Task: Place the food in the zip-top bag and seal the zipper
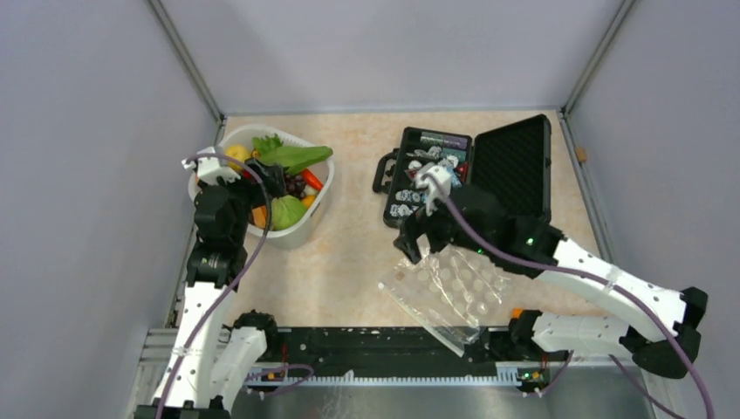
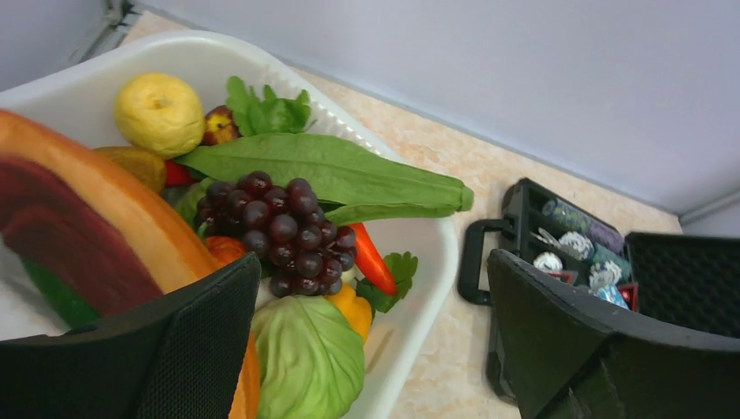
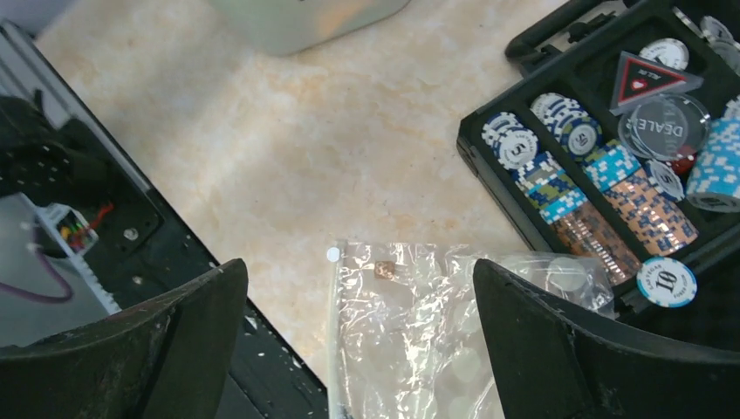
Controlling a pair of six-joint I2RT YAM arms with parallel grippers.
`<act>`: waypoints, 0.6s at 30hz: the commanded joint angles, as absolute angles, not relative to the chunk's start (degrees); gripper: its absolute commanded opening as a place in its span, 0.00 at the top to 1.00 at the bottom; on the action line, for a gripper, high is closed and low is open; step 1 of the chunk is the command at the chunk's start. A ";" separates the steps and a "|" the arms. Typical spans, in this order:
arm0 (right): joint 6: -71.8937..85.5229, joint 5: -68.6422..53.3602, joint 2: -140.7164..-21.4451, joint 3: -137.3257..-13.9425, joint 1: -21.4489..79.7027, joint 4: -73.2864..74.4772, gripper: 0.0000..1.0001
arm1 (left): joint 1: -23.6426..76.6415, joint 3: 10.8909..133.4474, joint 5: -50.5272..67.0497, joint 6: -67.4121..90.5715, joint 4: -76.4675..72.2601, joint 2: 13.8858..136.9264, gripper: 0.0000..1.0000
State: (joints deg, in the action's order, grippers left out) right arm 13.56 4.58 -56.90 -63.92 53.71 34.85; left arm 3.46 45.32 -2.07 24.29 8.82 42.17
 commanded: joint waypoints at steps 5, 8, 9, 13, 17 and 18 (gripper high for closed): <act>15.38 18.38 -62.60 -59.99 62.72 31.40 0.03 | 3.43 41.57 -7.91 28.22 6.62 36.71 0.01; 18.11 15.10 -62.67 -54.76 63.87 30.08 0.07 | 3.43 39.34 -6.33 29.75 7.45 34.88 0.01; 19.36 14.88 -62.22 -52.72 64.45 29.58 0.08 | 3.43 38.69 -5.77 30.03 8.50 33.94 0.01; 22.27 12.41 -59.61 -45.80 66.26 28.03 0.12 | 3.43 36.55 -3.85 30.23 9.32 31.65 0.01; 23.34 6.26 -58.93 -39.58 66.42 23.38 0.26 | 3.43 36.12 -3.24 30.08 9.45 30.55 0.01; 23.62 5.21 -59.39 -38.52 66.55 22.58 0.27 | 3.43 36.18 -2.45 29.92 9.52 30.39 0.01</act>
